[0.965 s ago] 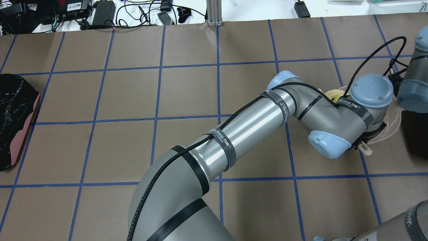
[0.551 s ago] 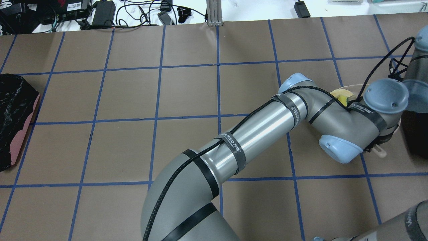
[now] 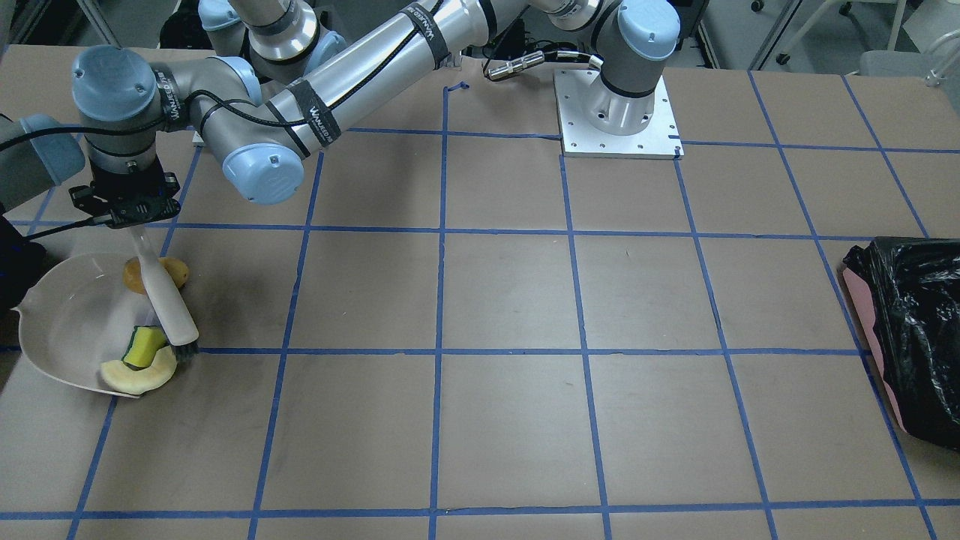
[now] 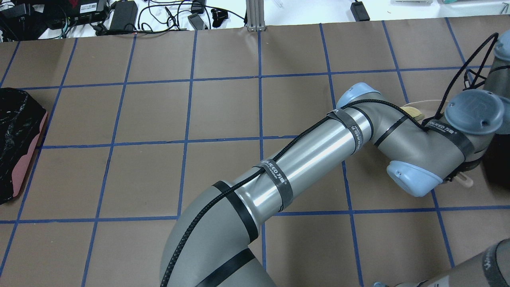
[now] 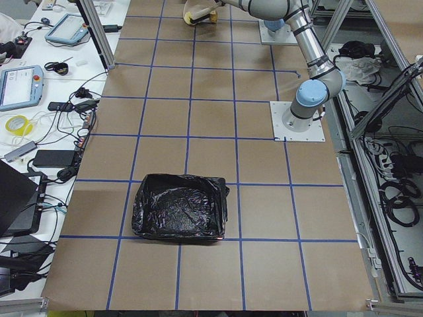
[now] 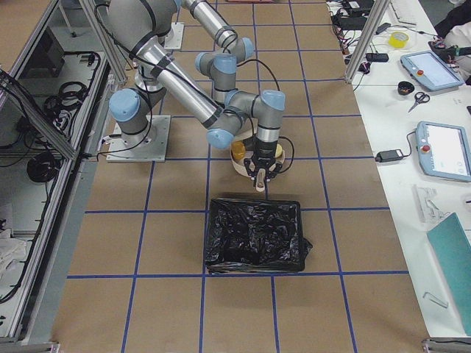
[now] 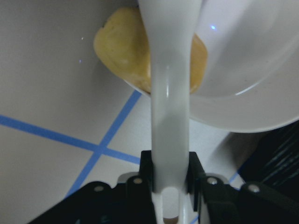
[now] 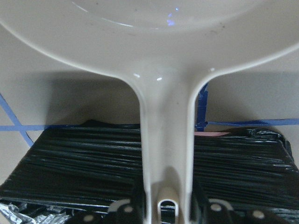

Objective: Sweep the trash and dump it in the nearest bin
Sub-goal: 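Carry the brush with the left gripper to the trash pile, then sweep the yellow lump toward the dustpan with the left-held brush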

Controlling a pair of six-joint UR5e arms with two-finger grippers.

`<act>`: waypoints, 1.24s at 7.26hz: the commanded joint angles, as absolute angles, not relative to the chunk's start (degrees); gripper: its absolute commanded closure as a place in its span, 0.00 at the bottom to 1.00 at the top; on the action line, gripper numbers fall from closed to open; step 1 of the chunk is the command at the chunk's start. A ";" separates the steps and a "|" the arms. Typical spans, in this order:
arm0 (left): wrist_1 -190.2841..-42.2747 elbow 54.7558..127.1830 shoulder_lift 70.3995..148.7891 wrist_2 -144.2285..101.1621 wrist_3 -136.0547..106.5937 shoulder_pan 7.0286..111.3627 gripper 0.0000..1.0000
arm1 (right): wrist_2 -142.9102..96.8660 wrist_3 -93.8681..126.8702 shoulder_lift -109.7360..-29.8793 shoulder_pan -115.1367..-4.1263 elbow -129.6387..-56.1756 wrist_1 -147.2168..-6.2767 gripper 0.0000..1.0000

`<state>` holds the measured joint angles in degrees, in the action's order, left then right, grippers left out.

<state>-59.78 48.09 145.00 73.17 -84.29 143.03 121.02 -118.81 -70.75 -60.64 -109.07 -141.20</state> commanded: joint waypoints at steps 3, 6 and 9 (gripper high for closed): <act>-65.37 58.69 136.95 71.91 -72.52 137.82 1.00 | 121.03 -118.83 -70.75 -60.64 -109.07 -141.15 1.00; -67.85 66.77 133.78 71.55 -76.96 139.56 1.00 | 120.94 -118.74 -70.75 -60.64 -109.07 -141.24 1.00; -60.76 66.53 134.82 71.19 -88.65 144.22 1.00 | 120.94 -118.83 -70.75 -60.64 -109.07 -141.24 1.00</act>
